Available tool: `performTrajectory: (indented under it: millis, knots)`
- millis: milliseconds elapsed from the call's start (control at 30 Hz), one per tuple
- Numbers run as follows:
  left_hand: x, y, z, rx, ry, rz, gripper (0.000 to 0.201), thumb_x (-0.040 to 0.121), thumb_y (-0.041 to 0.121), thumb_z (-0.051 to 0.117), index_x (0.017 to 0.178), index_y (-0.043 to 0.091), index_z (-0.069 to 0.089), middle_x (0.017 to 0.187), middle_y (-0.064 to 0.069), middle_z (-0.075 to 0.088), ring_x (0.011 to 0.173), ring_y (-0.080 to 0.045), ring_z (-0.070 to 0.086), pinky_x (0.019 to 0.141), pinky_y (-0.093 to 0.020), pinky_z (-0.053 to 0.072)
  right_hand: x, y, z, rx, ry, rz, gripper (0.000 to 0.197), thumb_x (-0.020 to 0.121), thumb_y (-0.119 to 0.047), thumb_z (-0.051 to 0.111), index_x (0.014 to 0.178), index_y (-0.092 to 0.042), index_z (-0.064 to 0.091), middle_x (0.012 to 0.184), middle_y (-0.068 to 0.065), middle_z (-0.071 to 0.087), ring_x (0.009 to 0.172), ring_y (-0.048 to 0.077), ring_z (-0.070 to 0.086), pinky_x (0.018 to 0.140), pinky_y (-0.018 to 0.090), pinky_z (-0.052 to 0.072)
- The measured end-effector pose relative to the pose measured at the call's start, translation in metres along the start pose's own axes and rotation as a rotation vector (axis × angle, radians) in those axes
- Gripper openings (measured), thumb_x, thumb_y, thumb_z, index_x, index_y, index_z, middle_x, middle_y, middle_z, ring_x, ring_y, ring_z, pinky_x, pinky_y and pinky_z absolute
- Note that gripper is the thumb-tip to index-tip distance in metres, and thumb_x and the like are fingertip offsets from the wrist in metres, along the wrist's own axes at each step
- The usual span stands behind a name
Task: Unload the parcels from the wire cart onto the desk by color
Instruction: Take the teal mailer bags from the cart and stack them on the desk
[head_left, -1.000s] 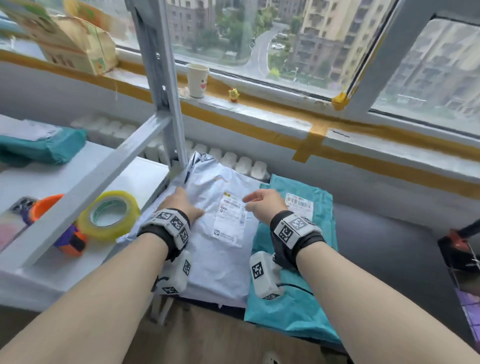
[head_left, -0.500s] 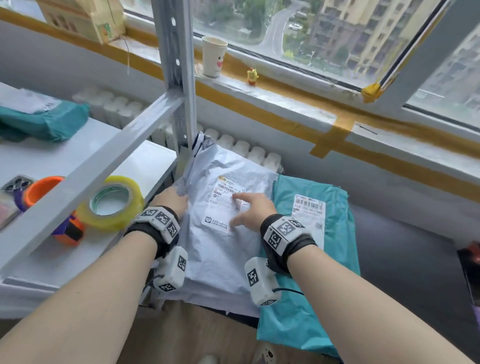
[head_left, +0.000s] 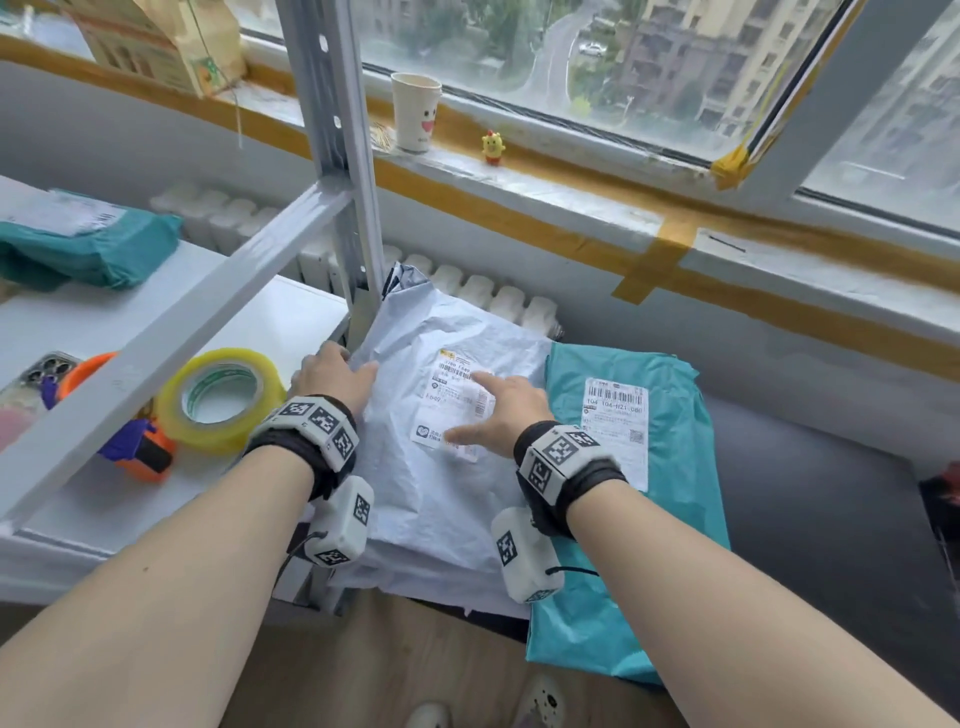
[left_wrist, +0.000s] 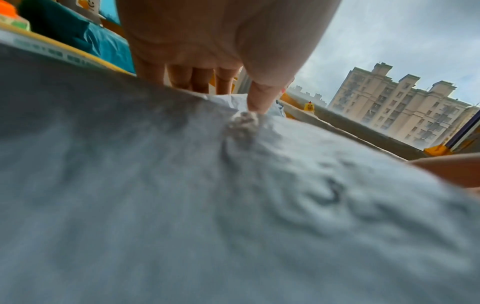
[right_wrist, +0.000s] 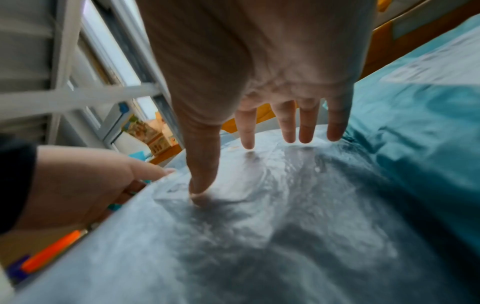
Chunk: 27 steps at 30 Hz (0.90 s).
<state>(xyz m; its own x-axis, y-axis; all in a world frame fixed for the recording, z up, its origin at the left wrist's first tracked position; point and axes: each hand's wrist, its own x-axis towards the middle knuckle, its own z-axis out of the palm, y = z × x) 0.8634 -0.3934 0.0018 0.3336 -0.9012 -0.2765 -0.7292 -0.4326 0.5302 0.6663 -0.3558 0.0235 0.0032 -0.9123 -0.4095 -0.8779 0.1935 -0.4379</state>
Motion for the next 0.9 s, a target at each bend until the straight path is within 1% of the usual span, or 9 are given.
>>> performTrajectory:
  millis: [100, 167, 267, 367, 433, 500, 633, 733, 900]
  knots:
    - [-0.009, 0.005, -0.008, -0.018, -0.02, 0.008, 0.054, 0.089, 0.048, 0.052, 0.128, 0.011, 0.045, 0.132, -0.018, 0.047, 0.123, -0.036, 0.045, 0.104, -0.042, 0.036, -0.006, 0.006, -0.012, 0.103, 0.098, 0.045, 0.069, 0.08, -0.043, 0.069, 0.141, -0.031, 0.04, 0.145, 0.008, 0.039, 0.135, 0.029, 0.032, 0.109, 0.039, 0.03]
    - [-0.018, 0.017, -0.011, -0.038, 0.005, 0.066, 0.054, 0.089, 0.046, 0.053, 0.13, 0.012, 0.044, 0.134, -0.017, 0.047, 0.124, -0.035, 0.044, 0.104, -0.041, 0.036, -0.008, 0.012, -0.018, 0.147, 0.125, 0.083, 0.062, 0.083, -0.038, 0.066, 0.139, -0.028, 0.043, 0.144, 0.008, 0.042, 0.133, 0.029, 0.036, 0.11, 0.039, 0.034]
    - [-0.035, 0.051, -0.014, -0.075, 0.004, 0.212, 0.05, 0.09, 0.041, 0.053, 0.132, 0.015, 0.044, 0.138, -0.014, 0.044, 0.127, -0.031, 0.043, 0.107, -0.038, 0.034, -0.019, 0.022, -0.029, 0.253, 0.158, 0.099, 0.053, 0.084, -0.028, 0.063, 0.136, -0.025, 0.049, 0.141, 0.005, 0.048, 0.128, 0.025, 0.045, 0.107, 0.035, 0.037]
    - [-0.055, 0.09, -0.005, -0.033, -0.072, 0.363, 0.042, 0.091, 0.036, 0.052, 0.129, 0.018, 0.049, 0.138, -0.009, 0.044, 0.125, -0.026, 0.045, 0.105, -0.035, 0.035, -0.038, 0.043, -0.045, 0.32, 0.216, 0.125, 0.045, 0.087, -0.021, 0.06, 0.131, -0.026, 0.054, 0.135, 0.002, 0.054, 0.119, 0.022, 0.054, 0.1, 0.027, 0.042]
    - [-0.072, 0.114, 0.009, 0.021, -0.131, 0.458, 0.041, 0.089, 0.033, 0.054, 0.128, 0.019, 0.05, 0.137, -0.009, 0.047, 0.125, -0.027, 0.045, 0.105, -0.038, 0.037, -0.055, 0.061, -0.056, 0.315, 0.269, 0.157, 0.043, 0.087, -0.018, 0.057, 0.13, -0.028, 0.055, 0.136, 0.001, 0.053, 0.122, 0.021, 0.051, 0.096, 0.023, 0.038]
    - [-0.093, 0.139, 0.026, 0.082, -0.193, 0.557, 0.04, 0.089, 0.029, 0.055, 0.127, 0.019, 0.051, 0.136, -0.009, 0.049, 0.124, -0.027, 0.047, 0.104, -0.038, 0.039, -0.077, 0.082, -0.069, 0.312, 0.325, 0.197, 0.042, 0.087, -0.017, 0.056, 0.127, -0.029, 0.058, 0.138, 0.0, 0.052, 0.124, 0.02, 0.049, 0.094, 0.02, 0.037]
    - [-0.147, 0.19, 0.064, 0.16, -0.36, 0.749, 0.034, 0.089, 0.026, 0.055, 0.122, 0.018, 0.057, 0.132, -0.007, 0.055, 0.119, -0.023, 0.053, 0.1, -0.032, 0.042, -0.127, 0.134, -0.091, 0.328, 0.404, 0.289, 0.039, 0.084, -0.016, 0.059, 0.121, -0.027, 0.064, 0.131, 0.0, 0.058, 0.119, 0.017, 0.054, 0.095, 0.019, 0.038]
    - [-0.199, 0.225, 0.095, 0.198, -0.444, 0.883, 0.032, 0.088, 0.026, 0.055, 0.12, 0.019, 0.059, 0.128, -0.005, 0.058, 0.116, -0.022, 0.055, 0.097, -0.029, 0.042, -0.172, 0.18, -0.102, 0.352, 0.447, 0.357, 0.035, 0.085, -0.015, 0.059, 0.118, -0.024, 0.066, 0.127, -0.003, 0.062, 0.118, 0.015, 0.055, 0.095, 0.017, 0.037]
    - [-0.3, 0.27, 0.151, 0.27, -0.584, 1.05, 0.033, 0.089, 0.028, 0.054, 0.12, 0.02, 0.059, 0.125, -0.001, 0.061, 0.115, -0.02, 0.055, 0.093, -0.027, 0.041, -0.249, 0.269, -0.1, 0.468, 0.551, 0.493, 0.029, 0.084, -0.014, 0.062, 0.11, -0.022, 0.07, 0.115, 0.0, 0.068, 0.112, 0.015, 0.06, 0.088, 0.017, 0.04]
